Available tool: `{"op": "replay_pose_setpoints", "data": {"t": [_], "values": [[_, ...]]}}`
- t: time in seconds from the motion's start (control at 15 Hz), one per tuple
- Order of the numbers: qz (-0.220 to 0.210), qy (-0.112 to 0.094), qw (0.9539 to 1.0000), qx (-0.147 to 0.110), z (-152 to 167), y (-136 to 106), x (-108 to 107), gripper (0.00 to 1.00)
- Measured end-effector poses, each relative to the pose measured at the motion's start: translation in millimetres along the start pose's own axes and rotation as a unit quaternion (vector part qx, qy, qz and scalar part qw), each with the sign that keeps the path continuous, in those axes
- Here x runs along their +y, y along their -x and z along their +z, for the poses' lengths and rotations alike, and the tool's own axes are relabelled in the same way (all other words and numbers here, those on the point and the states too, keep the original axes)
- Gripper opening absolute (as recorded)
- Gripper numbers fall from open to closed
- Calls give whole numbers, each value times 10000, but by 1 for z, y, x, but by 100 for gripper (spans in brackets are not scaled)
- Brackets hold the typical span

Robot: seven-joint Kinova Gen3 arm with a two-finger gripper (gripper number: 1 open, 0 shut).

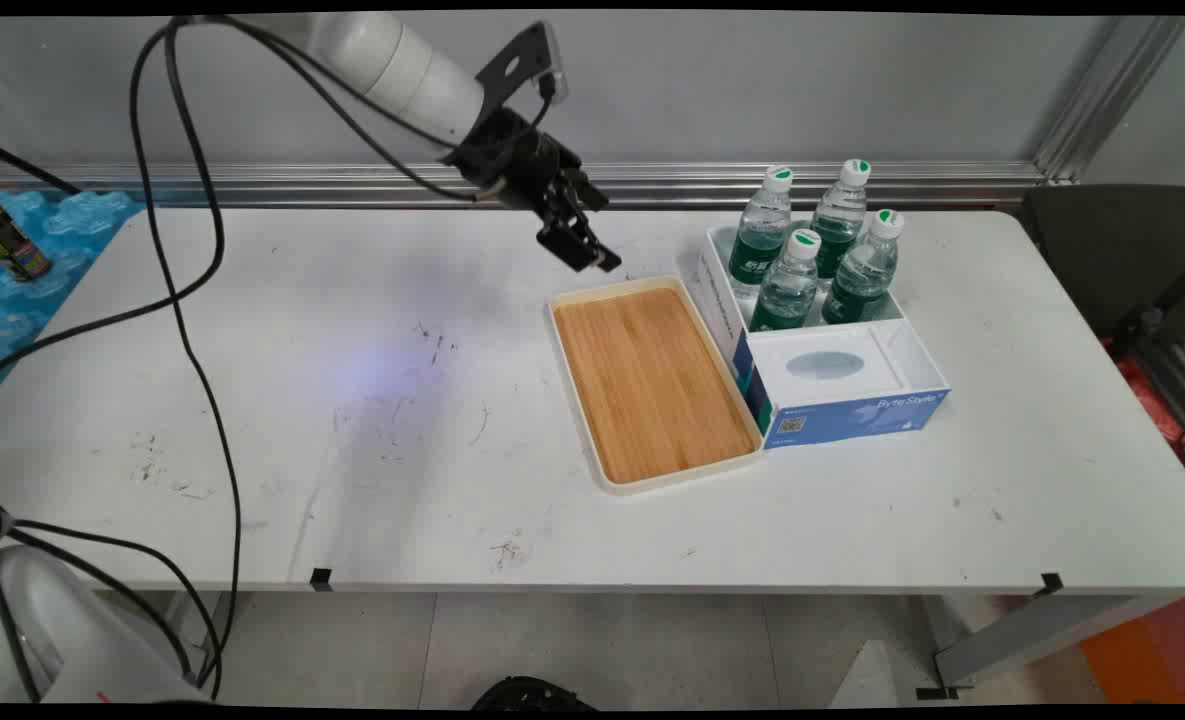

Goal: Pick up the green bottle from the white box

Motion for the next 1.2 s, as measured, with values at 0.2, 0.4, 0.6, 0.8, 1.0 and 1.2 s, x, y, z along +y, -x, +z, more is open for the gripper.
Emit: {"op": "replay_pose_setpoints", "data": {"t": [0.2, 0.4, 0.6, 0.8, 1.0, 1.2], "values": [[9, -83, 9998, 161, 1, -14, -17, 100], [65, -135, 9990, 429, 11, -36, -35, 100], [93, -161, 9976, 672, 33, -55, -47, 100], [88, -172, 9961, 857, 58, -68, -55, 100], [55, -151, 9953, 956, 85, -75, -59, 100], [4, -129, 9948, 1009, 111, -77, -63, 100]]}}
